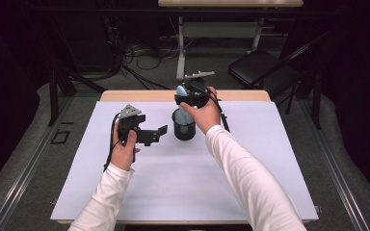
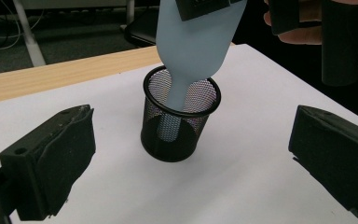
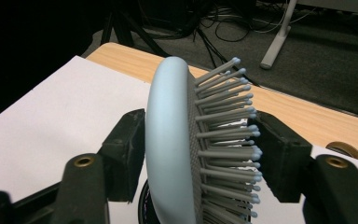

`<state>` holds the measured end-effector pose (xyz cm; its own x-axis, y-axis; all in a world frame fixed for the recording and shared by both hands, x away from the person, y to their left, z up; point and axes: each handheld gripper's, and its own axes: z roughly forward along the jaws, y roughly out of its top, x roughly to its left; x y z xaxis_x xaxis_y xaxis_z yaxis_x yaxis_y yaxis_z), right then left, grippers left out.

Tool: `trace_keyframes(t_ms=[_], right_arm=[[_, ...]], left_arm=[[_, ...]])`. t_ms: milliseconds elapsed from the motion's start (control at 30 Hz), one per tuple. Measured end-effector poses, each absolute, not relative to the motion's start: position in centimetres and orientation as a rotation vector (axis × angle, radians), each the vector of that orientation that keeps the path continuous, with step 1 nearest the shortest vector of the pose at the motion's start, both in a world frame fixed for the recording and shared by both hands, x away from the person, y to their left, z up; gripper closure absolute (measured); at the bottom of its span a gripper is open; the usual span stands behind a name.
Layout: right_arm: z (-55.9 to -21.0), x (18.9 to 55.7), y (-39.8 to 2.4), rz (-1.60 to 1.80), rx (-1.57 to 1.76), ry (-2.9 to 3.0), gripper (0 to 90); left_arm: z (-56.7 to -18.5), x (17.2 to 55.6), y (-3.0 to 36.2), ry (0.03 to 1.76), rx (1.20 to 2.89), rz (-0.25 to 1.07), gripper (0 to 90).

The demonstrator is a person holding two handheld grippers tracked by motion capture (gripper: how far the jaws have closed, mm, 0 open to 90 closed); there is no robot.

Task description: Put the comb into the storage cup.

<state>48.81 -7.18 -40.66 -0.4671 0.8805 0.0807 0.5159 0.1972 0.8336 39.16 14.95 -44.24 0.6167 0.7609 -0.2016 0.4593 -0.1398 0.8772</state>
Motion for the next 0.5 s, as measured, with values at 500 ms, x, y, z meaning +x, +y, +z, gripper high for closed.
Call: trace_keyframes(t_ms=[500], right_arm=[[-40.40, 48.82, -7.59, 1.175, 1.297, 2.047, 21.9]], left_arm=[[-44.24, 39.16, 14.91, 0.993, 1.785, 0.359, 0.6]])
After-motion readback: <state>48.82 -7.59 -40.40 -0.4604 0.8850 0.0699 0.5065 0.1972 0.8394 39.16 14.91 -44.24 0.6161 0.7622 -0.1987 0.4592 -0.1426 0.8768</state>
